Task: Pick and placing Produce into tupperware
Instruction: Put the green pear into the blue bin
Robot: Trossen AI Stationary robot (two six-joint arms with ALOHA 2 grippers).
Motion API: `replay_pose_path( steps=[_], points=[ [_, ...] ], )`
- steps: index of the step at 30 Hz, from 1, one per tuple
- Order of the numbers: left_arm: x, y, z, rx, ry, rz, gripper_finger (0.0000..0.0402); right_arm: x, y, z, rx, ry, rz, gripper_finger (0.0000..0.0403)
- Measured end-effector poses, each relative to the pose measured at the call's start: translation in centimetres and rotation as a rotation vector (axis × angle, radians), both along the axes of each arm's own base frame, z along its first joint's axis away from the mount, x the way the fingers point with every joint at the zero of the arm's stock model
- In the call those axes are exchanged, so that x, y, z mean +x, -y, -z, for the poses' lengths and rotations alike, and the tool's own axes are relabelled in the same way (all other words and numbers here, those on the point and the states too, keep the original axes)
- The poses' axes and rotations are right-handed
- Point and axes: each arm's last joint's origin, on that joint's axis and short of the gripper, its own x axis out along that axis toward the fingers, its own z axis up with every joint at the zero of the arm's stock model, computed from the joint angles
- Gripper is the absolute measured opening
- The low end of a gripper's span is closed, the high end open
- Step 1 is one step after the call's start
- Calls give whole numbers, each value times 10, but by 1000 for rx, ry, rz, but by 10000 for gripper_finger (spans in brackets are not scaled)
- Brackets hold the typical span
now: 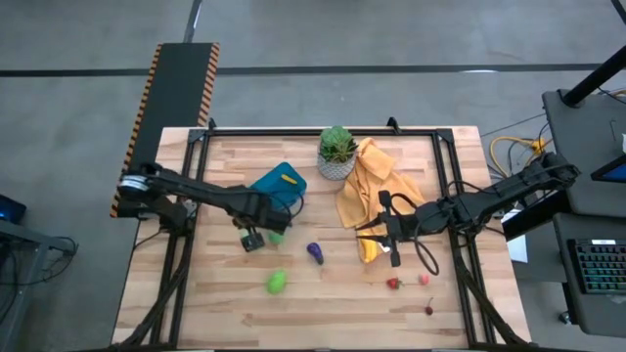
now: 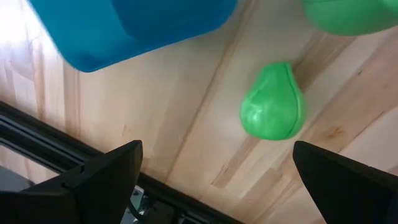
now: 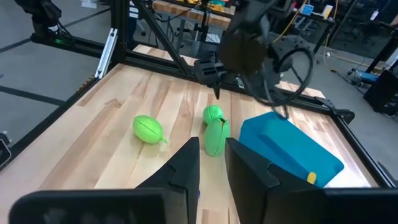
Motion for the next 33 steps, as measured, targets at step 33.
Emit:
replay_pose_path(
  steps=[33],
  points=[
    [-1, 35, 63, 92, -100, 102, 400, 0, 0, 0, 6, -5, 2, 68]
  ],
)
